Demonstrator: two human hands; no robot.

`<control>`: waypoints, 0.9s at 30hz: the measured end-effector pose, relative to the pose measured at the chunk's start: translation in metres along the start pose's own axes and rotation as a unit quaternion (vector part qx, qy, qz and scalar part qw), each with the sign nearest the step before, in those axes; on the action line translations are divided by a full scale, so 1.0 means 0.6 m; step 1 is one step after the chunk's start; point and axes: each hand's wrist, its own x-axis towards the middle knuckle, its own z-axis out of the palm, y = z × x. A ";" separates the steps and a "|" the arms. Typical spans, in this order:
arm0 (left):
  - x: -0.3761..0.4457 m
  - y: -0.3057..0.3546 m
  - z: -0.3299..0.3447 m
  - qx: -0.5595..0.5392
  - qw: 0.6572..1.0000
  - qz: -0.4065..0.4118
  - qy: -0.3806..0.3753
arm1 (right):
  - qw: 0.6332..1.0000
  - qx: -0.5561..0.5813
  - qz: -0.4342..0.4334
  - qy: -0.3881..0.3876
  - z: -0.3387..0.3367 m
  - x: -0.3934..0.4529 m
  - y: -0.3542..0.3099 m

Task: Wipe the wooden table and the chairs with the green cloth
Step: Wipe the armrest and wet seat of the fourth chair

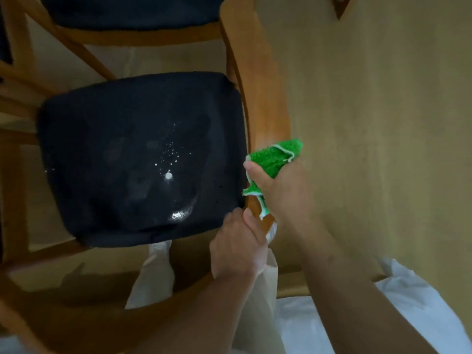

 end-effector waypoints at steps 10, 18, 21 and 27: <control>-0.007 0.002 0.011 0.036 0.997 -0.003 0.068 | 0.993 0.047 -0.103 -0.020 -0.040 0.152 -0.129; -0.003 0.005 0.000 0.044 0.998 -0.024 0.023 | 0.984 0.033 0.031 -0.171 -0.035 -0.071 0.017; -0.002 0.005 -0.001 0.046 0.998 -0.024 0.021 | 0.982 0.067 0.068 -0.165 -0.026 -0.081 0.032; -0.004 -0.002 0.004 0.020 0.998 -0.001 0.060 | 0.991 0.086 -0.003 -0.098 -0.046 -0.001 -0.036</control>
